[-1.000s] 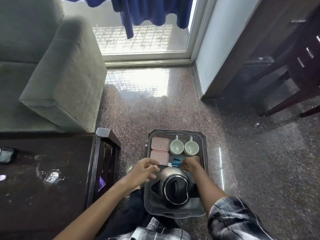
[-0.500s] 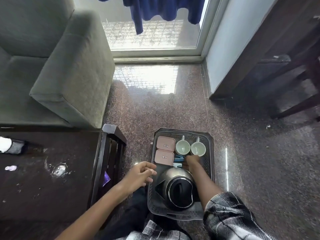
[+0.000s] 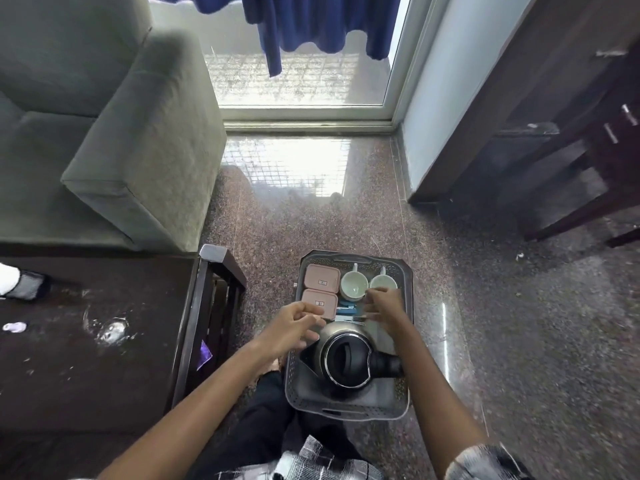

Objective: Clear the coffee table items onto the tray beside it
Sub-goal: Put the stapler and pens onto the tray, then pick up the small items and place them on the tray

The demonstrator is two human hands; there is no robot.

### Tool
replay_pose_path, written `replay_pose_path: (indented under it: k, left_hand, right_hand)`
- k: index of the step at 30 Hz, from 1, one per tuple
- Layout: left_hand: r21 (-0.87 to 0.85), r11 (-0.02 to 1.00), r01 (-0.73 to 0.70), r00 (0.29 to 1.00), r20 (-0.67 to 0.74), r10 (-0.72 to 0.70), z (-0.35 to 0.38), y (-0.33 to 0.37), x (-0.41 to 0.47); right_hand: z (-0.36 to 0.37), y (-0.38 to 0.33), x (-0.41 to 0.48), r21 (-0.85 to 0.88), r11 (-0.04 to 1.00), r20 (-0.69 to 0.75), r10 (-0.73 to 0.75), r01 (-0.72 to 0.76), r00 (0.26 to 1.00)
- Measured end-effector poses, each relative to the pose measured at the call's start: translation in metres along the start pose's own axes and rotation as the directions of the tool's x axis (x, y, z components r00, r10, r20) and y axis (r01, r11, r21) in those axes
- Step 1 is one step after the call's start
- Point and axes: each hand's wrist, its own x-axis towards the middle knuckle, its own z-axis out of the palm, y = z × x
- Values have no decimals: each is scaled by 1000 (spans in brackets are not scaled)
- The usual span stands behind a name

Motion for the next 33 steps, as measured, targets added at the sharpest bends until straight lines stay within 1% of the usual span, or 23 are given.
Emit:
replay_pose_path:
  k: [4, 7, 9, 12, 17, 22, 24, 28, 33]
  left_hand:
    - [-26, 999, -39, 999, -29, 38, -1, 0, -16]
    - [-62, 996, -59, 997, -57, 56, -9, -7, -30]
    - [-95, 993, -72, 994, -86, 64, -18, -14, -41]
    - [-135, 986, -96, 985, -157, 75, -40, -29, -60]
    - [-275, 950, -147, 955, -291, 64, -92, -73, -100]
    - [-402, 890, -214, 916, -400, 39, -156, -155, -157]
    - [-454, 858, -239, 901, -434, 21, -182, -190, -185]
    - [-500, 804, -321, 844, -536, 4, -236, -252, -241]
    - [-532, 749, -395, 783, -621, -28, -287, -303, -294]
  right_hand:
    - [1, -27, -57, 92, 983, 77, -166, 159, 983]
    - [13, -40, -104, 169, 963, 176, -240, 211, 955]
    - [28, -42, -129, 183, 958, 238, -260, 220, 936]
    - [62, -37, -157, 160, 967, 316, -242, 200, 917]
    - [137, -17, -197, 37, 974, 455, -214, 222, 864]
    - [229, 12, -253, -94, 958, 562, -172, 269, 809]
    - [268, 30, -278, -116, 957, 595, -148, 266, 790]
    - [341, 64, -328, -131, 960, 665, -99, 246, 740]
    - [415, 85, -378, -219, 927, 753, -38, 305, 657]
